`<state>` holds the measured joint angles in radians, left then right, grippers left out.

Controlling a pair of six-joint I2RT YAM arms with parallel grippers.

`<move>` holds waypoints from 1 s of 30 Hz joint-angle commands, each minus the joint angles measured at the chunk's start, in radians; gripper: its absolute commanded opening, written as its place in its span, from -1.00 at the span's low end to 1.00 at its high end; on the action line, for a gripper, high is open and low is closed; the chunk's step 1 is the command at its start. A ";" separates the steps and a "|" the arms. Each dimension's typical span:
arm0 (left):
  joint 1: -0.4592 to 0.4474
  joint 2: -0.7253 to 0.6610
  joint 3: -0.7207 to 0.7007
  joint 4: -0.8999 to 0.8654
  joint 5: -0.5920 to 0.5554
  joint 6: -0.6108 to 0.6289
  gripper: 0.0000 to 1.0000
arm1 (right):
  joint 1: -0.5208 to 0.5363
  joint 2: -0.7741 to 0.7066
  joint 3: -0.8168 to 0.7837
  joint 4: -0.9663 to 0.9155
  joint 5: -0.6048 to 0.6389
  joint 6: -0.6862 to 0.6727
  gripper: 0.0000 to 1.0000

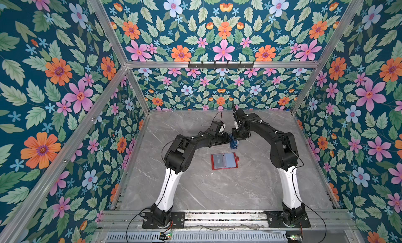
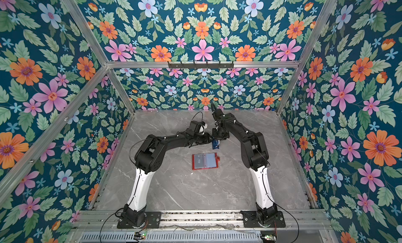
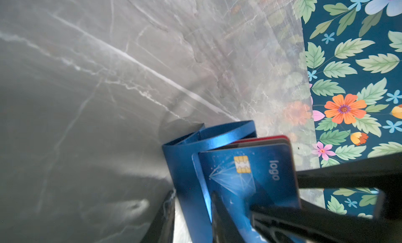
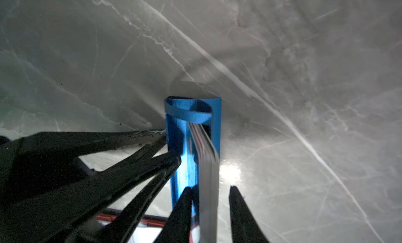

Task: Insert credit cards into a card holder
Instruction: Pick up the credit card from the storage box.

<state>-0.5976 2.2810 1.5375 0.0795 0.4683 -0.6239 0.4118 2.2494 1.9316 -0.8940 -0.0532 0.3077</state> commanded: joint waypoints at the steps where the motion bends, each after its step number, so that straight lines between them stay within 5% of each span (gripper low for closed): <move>1: -0.001 0.013 -0.007 -0.107 -0.050 0.001 -0.40 | 0.001 -0.012 0.004 -0.032 0.024 -0.014 -0.39; 30: 0.000 0.033 -0.022 -0.126 -0.059 -0.001 -0.48 | 0.001 -0.031 0.021 -0.066 0.042 -0.019 -0.46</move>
<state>-0.5991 2.2932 1.5284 0.1143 0.4725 -0.6292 0.4114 2.2314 1.9488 -0.9257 -0.0280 0.3031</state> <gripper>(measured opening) 0.261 0.273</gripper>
